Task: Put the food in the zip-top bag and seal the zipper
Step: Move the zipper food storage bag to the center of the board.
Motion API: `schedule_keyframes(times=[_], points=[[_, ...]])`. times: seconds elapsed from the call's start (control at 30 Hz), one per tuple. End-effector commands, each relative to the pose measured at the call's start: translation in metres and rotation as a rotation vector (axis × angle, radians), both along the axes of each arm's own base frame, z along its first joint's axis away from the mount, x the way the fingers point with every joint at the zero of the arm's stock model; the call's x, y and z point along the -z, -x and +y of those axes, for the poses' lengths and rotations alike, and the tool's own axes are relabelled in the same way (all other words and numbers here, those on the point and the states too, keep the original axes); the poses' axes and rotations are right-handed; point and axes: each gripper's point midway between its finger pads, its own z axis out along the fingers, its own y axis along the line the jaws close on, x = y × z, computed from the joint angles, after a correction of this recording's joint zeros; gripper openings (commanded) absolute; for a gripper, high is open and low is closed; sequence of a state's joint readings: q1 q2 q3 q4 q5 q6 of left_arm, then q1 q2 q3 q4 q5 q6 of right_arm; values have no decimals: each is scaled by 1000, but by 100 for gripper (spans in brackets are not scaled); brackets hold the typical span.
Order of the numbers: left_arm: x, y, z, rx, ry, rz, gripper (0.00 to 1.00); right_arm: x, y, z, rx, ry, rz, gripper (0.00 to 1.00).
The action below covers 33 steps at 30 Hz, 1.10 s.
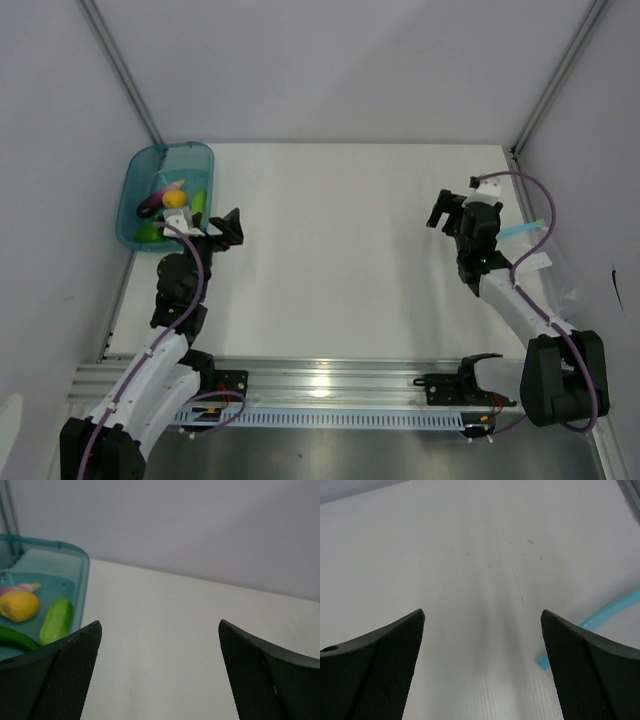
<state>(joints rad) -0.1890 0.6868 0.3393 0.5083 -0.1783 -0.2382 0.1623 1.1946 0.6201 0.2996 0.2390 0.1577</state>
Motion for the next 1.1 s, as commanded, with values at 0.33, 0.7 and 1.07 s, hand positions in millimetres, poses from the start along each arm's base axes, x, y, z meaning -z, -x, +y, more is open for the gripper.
schedule_keyframes(times=[0.33, 0.7, 1.07], points=[[-32, 8, -22, 23, 212, 171, 100, 30, 54, -132, 599, -180, 472, 100], [-81, 45, -50, 266, 154, 84, 99, 96, 83, -127, 654, -252, 621, 99], [-79, 40, -83, 430, 151, 190, 99, 110, 32, 59, 25, -224, 730, 99]])
